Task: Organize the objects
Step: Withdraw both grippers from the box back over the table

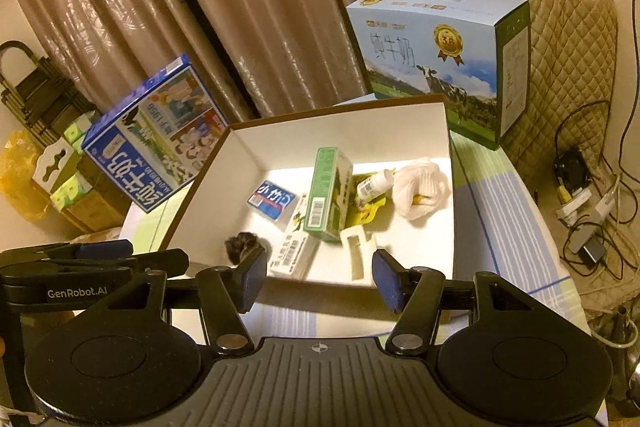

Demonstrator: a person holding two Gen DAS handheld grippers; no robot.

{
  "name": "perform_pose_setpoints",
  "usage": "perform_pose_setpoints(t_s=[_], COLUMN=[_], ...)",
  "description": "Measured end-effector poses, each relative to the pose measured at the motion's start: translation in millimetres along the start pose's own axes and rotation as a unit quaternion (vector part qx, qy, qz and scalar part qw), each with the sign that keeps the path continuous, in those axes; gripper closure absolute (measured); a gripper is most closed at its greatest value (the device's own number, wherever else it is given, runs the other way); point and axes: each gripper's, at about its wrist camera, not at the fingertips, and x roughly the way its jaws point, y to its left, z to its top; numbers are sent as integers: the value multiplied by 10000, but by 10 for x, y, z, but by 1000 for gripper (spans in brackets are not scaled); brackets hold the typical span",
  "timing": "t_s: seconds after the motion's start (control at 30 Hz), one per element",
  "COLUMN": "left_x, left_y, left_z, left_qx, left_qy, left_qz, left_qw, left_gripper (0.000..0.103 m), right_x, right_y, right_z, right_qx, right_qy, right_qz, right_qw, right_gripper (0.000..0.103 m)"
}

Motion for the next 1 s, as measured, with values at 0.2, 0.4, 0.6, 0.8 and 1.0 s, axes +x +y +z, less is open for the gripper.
perform_pose_setpoints(t_s=[0.2, 0.4, 0.6, 0.8, 1.0], left_x=[-184, -341, -480, -577, -614], left_y=[-23, -50, -72, -83, -56], left_z=[-197, -396, -574, -733, -882], left_qx=[-69, -134, -149, -189, -258], left_qy=[-17, -6, -4, 41, 169], left_qz=[-56, -81, -72, -78, -59], left_qw=[10000, 9999, 9999, 9998, 9995], left_gripper=[16, 13, 13, 13, 12], right_x=[-167, -322, -437, -510, -497], right_y=[54, 58, 34, 40, 62], right_z=[-158, -310, -469, -604, -764], right_qx=[5, 56, 93, 123, 124], right_qy=[17, 12, 52, 124, 293], right_qz=[35, 33, 27, 26, 11], right_qw=[10000, 10000, 9999, 9998, 9995], right_gripper=[47, 47, 47, 47, 47])
